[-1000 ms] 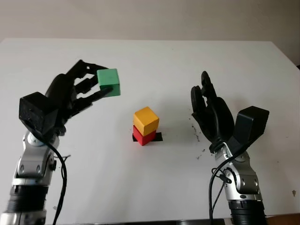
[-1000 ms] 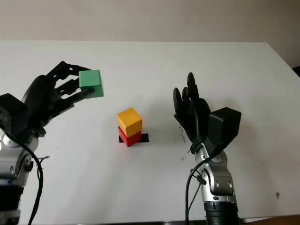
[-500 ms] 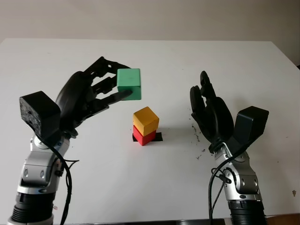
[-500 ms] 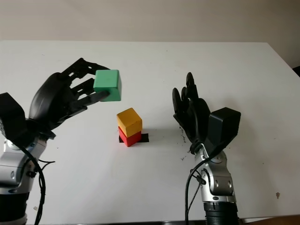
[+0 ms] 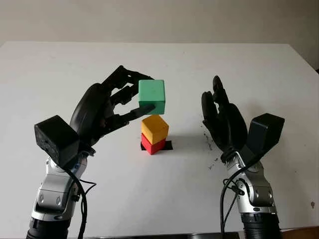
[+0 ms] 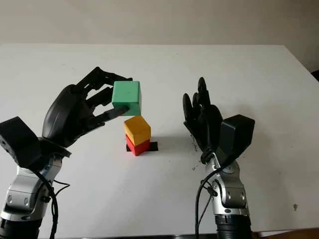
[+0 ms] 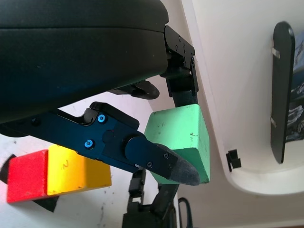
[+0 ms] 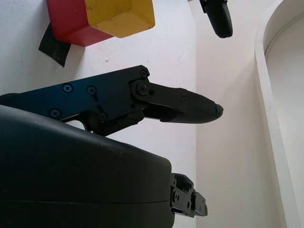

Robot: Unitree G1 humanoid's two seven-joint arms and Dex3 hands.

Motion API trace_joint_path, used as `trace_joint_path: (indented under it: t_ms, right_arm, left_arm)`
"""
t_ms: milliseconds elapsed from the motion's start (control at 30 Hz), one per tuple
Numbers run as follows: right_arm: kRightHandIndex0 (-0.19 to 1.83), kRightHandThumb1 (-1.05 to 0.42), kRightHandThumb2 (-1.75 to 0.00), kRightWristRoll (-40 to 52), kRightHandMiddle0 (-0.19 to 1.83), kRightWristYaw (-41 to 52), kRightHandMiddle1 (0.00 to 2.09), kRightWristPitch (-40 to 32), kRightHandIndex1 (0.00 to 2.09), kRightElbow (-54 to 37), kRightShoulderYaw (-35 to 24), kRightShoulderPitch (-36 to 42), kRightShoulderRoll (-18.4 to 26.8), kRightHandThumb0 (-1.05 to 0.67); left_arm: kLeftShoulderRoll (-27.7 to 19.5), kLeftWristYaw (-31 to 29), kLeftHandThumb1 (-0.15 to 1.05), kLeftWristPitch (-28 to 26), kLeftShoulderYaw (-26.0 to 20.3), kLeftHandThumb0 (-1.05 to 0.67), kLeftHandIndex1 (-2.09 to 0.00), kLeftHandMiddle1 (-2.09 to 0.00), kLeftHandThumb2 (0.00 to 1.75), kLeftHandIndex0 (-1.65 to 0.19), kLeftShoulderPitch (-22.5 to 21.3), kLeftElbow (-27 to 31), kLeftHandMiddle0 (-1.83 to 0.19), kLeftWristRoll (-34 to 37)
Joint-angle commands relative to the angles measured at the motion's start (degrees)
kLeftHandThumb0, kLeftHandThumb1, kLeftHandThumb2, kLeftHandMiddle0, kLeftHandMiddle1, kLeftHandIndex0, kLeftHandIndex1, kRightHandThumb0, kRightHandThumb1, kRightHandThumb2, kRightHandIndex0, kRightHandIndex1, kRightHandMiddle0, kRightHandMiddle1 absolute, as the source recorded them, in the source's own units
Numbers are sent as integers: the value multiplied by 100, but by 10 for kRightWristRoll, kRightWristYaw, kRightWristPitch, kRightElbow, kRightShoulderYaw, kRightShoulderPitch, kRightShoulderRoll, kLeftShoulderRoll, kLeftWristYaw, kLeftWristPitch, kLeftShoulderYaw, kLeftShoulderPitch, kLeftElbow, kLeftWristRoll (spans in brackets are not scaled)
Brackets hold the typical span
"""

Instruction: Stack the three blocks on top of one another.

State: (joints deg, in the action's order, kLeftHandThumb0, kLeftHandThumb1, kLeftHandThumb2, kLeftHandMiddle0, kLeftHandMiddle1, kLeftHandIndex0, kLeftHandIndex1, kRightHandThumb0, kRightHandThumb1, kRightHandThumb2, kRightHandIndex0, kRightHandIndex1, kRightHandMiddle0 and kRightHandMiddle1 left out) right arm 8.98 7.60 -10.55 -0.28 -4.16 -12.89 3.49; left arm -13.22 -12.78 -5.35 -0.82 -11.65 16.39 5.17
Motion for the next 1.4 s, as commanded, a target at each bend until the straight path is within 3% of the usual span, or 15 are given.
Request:
trace_joint_path:
  t_ms: [0,333,567,733,1033,1367]
  right_arm:
    - [-19,-105,-56,0,-19,2,0,10,0,-6,1,4,1,-57]
    - [-19,-105,-55,-6,-19,-6,0,8,0,-1,5,4,-3,-57]
    - [-19,-105,-56,-4,-19,-9,0,2,0,-3,4,5,-5,-57]
    - [-19,-105,-56,-8,-19,-6,0,6,0,-1,7,6,-2,-57]
    - [-19,-105,-58,-12,-19,-6,0,10,0,2,9,7,-2,-57]
    - [-19,-105,-54,-6,-19,-8,0,5,0,-7,6,12,-4,-58]
  left_arm:
    - [12,16,105,13,7,-48,-148,-4,8,-32,17,5,-38,-15]
    - [43,80,105,100,31,-44,-161,-4,11,-21,50,-19,-35,-101]
    - [57,95,105,120,33,-45,-165,-5,13,-19,57,-33,-35,-113]
    - [59,103,105,120,37,-46,-175,-5,15,-19,60,-35,-35,-129]
    - [80,109,105,98,42,-46,-162,-6,12,-26,66,-36,-37,-125]
    - [92,114,105,83,49,-44,-161,-6,13,-29,65,-44,-37,-128]
